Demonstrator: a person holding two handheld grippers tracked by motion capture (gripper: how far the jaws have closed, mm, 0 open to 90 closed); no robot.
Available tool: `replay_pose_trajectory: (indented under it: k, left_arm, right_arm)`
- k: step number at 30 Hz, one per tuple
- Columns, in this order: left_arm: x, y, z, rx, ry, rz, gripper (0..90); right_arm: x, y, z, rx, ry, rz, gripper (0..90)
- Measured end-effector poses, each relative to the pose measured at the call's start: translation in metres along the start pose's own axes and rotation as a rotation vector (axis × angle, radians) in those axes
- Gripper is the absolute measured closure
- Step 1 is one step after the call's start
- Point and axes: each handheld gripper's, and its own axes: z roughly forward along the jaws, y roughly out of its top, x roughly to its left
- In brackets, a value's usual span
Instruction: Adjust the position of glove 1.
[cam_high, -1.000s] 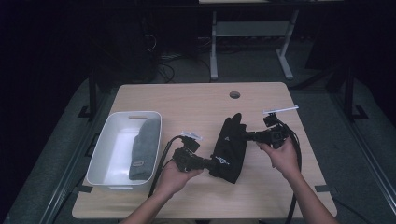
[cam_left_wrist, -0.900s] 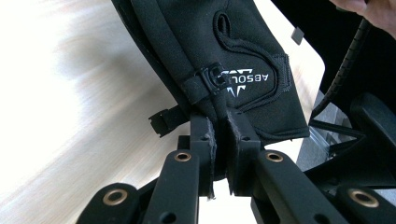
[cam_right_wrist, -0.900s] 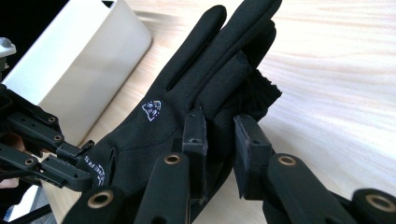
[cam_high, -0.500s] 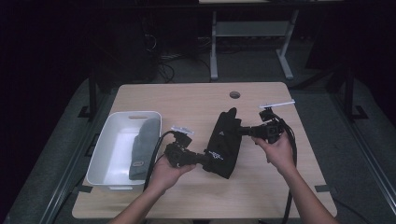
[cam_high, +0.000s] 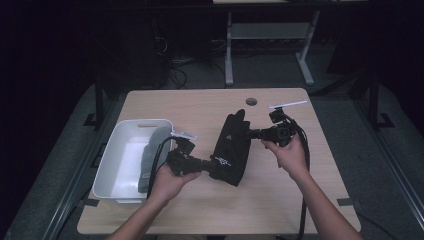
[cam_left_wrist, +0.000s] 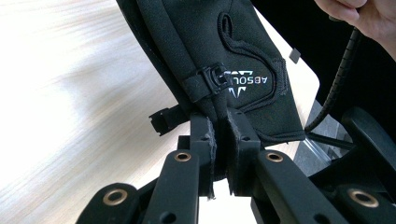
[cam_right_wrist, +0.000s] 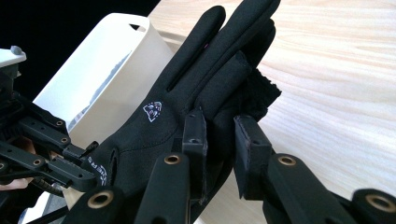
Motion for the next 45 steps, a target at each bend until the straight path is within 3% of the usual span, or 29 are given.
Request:
replay_pose_trajectory:
  k: [30, 45]
  left_arm:
    - [0.012, 0.006, -0.040, -0.055, 0.013, -0.020, 82.8]
    - [0.020, 0.000, -0.059, -0.085, 0.021, -0.035, 82.8]
  right_arm:
    - [0.022, 0.029, 0.010, -0.015, 0.059, -0.010, 76.0]
    - [0.034, 0.040, 0.023, -0.007, 0.079, -0.033, 76.0]
